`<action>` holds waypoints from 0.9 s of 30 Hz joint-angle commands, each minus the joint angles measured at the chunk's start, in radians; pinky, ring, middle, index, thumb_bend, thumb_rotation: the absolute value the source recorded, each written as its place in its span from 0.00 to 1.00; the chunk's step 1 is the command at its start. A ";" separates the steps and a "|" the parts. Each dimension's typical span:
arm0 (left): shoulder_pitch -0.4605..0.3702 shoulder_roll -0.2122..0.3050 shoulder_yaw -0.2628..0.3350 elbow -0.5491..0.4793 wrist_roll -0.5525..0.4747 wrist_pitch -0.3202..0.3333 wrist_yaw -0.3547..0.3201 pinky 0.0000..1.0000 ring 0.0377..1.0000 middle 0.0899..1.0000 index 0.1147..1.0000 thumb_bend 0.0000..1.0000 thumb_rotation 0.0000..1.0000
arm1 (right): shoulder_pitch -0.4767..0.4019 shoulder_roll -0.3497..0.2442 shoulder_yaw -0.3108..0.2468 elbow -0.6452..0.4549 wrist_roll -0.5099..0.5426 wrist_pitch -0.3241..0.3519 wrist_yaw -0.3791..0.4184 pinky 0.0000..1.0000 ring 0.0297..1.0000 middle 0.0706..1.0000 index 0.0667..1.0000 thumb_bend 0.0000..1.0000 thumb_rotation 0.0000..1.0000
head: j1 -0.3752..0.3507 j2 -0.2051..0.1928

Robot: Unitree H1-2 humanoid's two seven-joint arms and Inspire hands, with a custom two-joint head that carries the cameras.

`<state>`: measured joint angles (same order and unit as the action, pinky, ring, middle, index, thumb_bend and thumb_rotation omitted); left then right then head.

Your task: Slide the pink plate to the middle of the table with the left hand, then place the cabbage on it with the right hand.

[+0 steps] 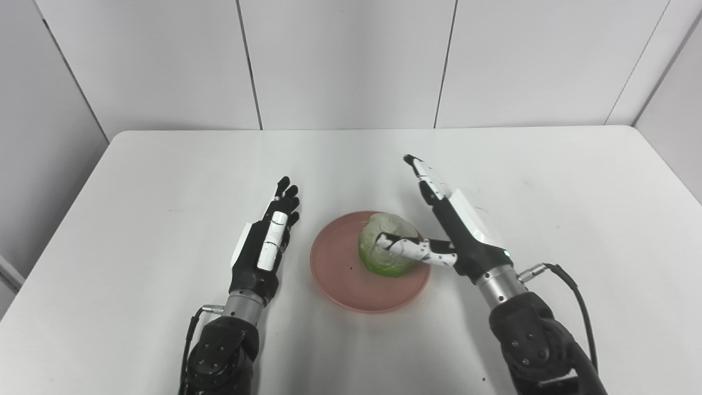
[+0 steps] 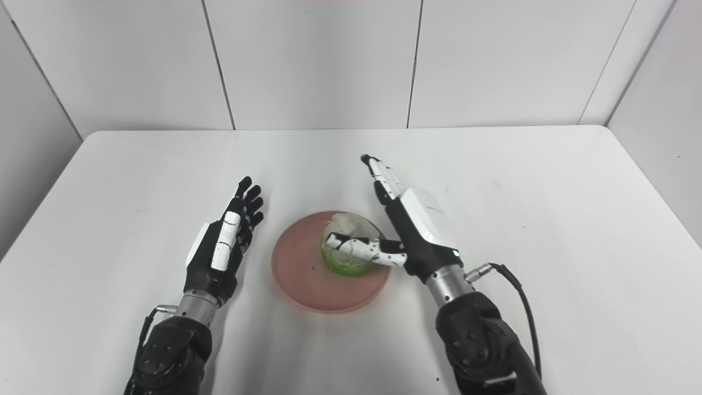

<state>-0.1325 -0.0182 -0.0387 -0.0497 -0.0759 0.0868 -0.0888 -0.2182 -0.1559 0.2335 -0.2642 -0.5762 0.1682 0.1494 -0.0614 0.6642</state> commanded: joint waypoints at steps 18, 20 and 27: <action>-0.021 -0.002 0.025 0.051 0.003 -0.143 0.012 0.97 0.99 1.00 1.00 0.71 0.92 | 0.050 0.193 -0.207 0.111 0.421 -0.055 -0.096 1.00 1.00 1.00 1.00 0.68 0.99 | -0.017 -0.016; -0.022 0.000 0.028 0.062 0.011 -0.151 0.016 0.97 0.98 1.00 1.00 0.71 0.93 | 0.049 0.204 -0.217 0.130 0.450 -0.074 -0.108 1.00 1.00 1.00 1.00 0.67 1.00 | -0.018 -0.022; -0.018 0.019 0.022 0.076 0.003 -0.152 -0.009 1.00 1.00 1.00 1.00 0.72 0.95 | 0.043 0.218 -0.240 0.172 0.594 -0.110 -0.089 1.00 1.00 1.00 1.00 0.66 1.00 | -0.022 -0.021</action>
<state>-0.1263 -0.0103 -0.0169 0.0430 -0.0639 -0.0197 -0.0848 -0.1451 0.0537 -0.0002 -0.0790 -0.0188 0.1192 0.0523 -0.0844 0.6443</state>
